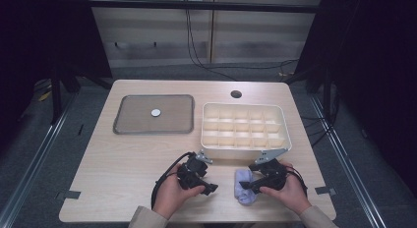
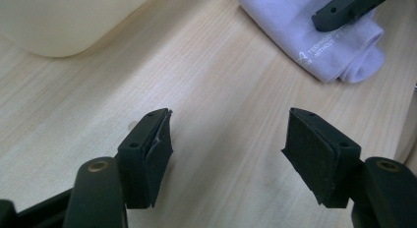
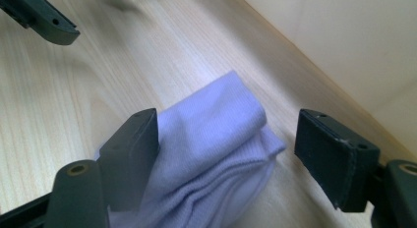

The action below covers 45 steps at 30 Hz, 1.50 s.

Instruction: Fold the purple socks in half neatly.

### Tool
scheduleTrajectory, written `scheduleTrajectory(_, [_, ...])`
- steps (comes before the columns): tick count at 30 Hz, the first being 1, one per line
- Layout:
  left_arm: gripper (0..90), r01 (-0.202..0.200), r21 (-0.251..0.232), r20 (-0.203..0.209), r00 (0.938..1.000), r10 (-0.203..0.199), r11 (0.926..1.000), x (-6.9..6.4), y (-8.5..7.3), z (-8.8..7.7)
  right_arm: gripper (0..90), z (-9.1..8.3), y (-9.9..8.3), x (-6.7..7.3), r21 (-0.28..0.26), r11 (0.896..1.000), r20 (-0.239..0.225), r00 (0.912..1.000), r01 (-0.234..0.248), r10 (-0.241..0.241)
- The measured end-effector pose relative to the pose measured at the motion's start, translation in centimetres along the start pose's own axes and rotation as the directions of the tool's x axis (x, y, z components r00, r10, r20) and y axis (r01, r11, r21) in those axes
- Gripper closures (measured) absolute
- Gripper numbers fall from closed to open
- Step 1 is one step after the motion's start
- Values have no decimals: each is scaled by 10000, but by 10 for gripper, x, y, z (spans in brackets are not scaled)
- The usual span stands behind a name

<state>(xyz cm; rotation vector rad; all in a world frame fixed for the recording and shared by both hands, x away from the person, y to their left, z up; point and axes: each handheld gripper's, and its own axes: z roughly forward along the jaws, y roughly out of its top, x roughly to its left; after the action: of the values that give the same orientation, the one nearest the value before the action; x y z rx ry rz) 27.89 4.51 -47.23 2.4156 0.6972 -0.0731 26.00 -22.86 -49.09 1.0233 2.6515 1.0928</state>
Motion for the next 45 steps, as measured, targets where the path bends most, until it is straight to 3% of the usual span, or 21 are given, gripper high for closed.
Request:
scheduleTrajectory(3, [333, -109, 75, -41, 9999, 109, 9999, 2, -1, -2, 254, 0, 2, 0, -84, 10000, 52, 10000, -5, 5])
scheduleTrajectory(7, [333, 42, -129, -31, 10000, -43, 9999, 4, -2, -3, 254, -8, 5, 5, -385, 9993, 162, 9999, -25, 32])
scheduleTrajectory(11, [327, 51, -350, -141, 9999, -56, 9994, 5, -4, -6, 249, -13, 2, 7, -257, 9995, 253, 9995, -199, 206])
scheduleTrajectory(17, [319, 116, -483, -163, 9998, -124, 9988, 9, -6, -6, 232, -15, -11, 2, -12, 9988, 295, 9984, -480, 480])
scheduleTrajectory(19, [317, 189, -540, -183, 9996, -199, 9984, 8, -7, -5, 232, -16, -16, -1, -49, 9969, 223, 9966, -791, 792])
scheduleTrajectory(21, [317, -191, -262, -148, 9997, 187, 9995, 10, -7, -6, 243, -17, -17, -3, -69, 9964, 203, 9962, -842, 843])
scheduleTrajectory(27, [317, -105, -407, -176, 9998, 98, 9991, 9, -8, -5, 262, -18, -21, -9, -27, 9925, 120, 9924, -1223, 1223])
scheduleTrajectory(31, [317, -57, -471, -237, 9997, 45, 9989, 9, -8, -4, 323, -18, -21, -12, 83, 9888, -124, 9887, -1493, 1494])
scheduleTrajectory(35, [317, -92, -541, -313, 9995, 75, 9985, 9, -9, -4, 450, -16, -21, -10, 38, 9879, -458, 9869, -1548, 1548])
scheduleTrajectory(37, [314, -309, -413, -321, 9990, 295, 9987, 12, -9, -5, 500, -15, -20, -10, 25, 9884, -549, 9869, -1519, 1518])
scheduleTrajectory(38, [313, -59, -636, -327, 9995, 39, 9980, 10, -10, -4, 523, -15, -20, -9, 64, 9885, -541, 9870, -1512, 1513])
scheduleTrajectory(45, [312, -184, -604, -425, 9990, 158, 9980, 12, -10, -5, 683, -14, -15, -5, 303, 9867, -668, 9846, -1595, 1613])
